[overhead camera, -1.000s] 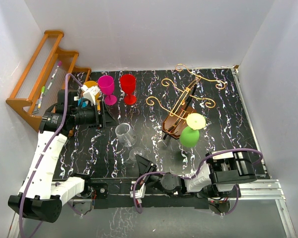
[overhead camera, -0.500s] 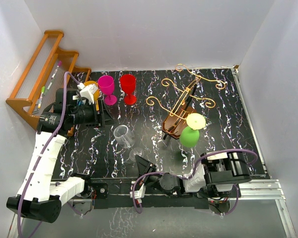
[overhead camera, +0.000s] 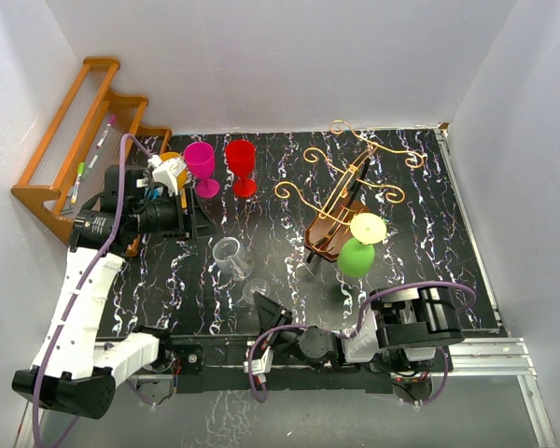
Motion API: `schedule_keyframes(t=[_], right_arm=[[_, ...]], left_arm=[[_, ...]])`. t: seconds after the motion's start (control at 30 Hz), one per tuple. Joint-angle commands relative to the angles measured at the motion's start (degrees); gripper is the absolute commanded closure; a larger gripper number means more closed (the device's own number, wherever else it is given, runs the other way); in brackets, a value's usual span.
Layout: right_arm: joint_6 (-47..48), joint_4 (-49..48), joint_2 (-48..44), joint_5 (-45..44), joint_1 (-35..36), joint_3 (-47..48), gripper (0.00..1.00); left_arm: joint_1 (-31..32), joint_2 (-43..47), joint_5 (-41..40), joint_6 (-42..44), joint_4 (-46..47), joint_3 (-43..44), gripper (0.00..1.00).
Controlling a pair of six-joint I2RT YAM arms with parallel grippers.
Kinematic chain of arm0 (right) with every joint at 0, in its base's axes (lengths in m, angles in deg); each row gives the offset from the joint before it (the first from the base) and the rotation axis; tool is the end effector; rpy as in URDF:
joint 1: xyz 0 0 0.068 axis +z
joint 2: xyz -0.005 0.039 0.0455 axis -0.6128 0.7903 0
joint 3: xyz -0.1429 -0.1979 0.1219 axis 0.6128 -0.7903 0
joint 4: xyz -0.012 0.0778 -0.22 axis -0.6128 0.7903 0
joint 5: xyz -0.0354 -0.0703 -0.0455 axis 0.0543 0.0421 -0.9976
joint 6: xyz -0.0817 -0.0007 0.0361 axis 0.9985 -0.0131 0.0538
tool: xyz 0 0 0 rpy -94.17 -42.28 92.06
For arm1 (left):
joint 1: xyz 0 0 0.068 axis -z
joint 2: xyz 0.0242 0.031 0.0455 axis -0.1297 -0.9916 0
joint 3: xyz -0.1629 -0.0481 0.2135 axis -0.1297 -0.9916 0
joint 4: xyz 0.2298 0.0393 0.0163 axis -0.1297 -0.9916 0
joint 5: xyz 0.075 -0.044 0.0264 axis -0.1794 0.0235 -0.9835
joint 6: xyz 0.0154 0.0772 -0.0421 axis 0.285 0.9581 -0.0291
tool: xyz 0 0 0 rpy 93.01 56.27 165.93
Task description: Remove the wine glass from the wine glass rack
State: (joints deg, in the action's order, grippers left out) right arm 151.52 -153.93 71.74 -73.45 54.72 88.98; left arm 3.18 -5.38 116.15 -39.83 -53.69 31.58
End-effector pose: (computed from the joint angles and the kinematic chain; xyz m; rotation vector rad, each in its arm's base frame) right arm 0.0323 0.3044 0.1635 -1.6563 0.2672 -0.6211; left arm 0.1759 -0.0800 0.3683 0.2343 2.2395 -0.9451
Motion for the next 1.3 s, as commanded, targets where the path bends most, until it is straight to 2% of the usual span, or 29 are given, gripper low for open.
schedule_keyframes(t=[0.0,0.3,0.57,0.77,0.93,1.07,1.2,1.27], right_arm=[[0.18,-9.04,0.42,-0.35,-0.17,0.41,0.92],[0.26,-9.15,0.42,-0.57,-0.48,0.86,0.92],[1.06,-9.10,0.43,-0.45,-1.17,1.44,0.92],[2.64,-9.20,0.43,0.64,-1.71,2.76,0.92],[3.13,-9.28,1.99,0.64,-1.89,3.15,0.92],[3.34,-9.42,1.89,0.31,-1.89,3.07,0.92],[3.42,-9.37,1.66,-0.43,-1.85,3.14,0.92],[3.47,-9.80,1.79,-0.97,-1.89,3.11,0.92]], left_arm=[[0.42,2.59,3.25,0.99,-0.03,-1.02,0.49],[2.51,4.17,5.65,1.96,0.06,-2.41,0.50],[4.51,4.96,5.44,2.66,-0.26,-4.35,0.55],[5.20,2.34,4.04,2.95,-0.52,-4.80,0.56],[6.44,-0.43,2.37,3.49,-0.63,-4.63,0.63],[7.41,-2.25,1.92,4.00,-0.45,-4.79,0.74],[7.66,-3.36,0.73,4.59,-0.57,-4.41,1.00],[7.65,-3.60,-1.03,4.64,-0.88,-3.59,1.00]])
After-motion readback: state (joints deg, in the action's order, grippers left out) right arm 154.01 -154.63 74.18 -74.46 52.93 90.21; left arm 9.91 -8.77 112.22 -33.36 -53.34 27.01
